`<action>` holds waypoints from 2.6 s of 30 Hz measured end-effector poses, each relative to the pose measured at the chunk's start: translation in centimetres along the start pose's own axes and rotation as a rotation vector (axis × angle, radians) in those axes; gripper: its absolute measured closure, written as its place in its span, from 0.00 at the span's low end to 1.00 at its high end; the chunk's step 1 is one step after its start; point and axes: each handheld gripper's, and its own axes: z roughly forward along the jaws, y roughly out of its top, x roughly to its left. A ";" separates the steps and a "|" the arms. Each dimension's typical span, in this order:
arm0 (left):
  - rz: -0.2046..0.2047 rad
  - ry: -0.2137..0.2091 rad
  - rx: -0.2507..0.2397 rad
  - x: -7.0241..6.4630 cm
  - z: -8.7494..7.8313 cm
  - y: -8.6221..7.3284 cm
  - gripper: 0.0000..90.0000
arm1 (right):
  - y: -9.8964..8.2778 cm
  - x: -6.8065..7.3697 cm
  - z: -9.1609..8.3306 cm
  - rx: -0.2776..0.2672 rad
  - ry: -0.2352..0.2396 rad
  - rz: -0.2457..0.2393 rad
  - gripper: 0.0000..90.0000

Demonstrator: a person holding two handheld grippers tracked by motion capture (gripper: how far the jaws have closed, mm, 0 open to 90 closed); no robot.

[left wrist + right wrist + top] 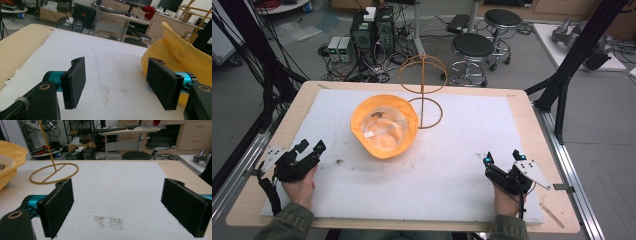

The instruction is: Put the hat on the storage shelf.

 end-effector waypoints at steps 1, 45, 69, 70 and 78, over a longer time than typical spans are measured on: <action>-0.002 -0.002 -0.002 0.0 0.0 0.0 0.36 | 0.0 0.0 0.0 0.002 0.001 0.002 0.11; 0.145 -0.170 0.030 -3.9 3.3 9.0 0.33 | -0.1 0.3 0.2 0.021 -0.001 -0.002 0.11; 0.170 -0.198 0.127 -5.5 8.9 10.8 0.33 | -0.1 0.2 0.2 0.021 0.005 0.007 0.11; 0.170 -0.199 0.130 -5.6 9.1 11.0 0.33 | -0.1 0.2 0.2 0.022 0.004 0.007 0.11; 0.191 -0.239 0.181 -6.4 10.8 11.7 0.33 | 0.0 0.2 0.1 0.014 0.004 0.007 0.11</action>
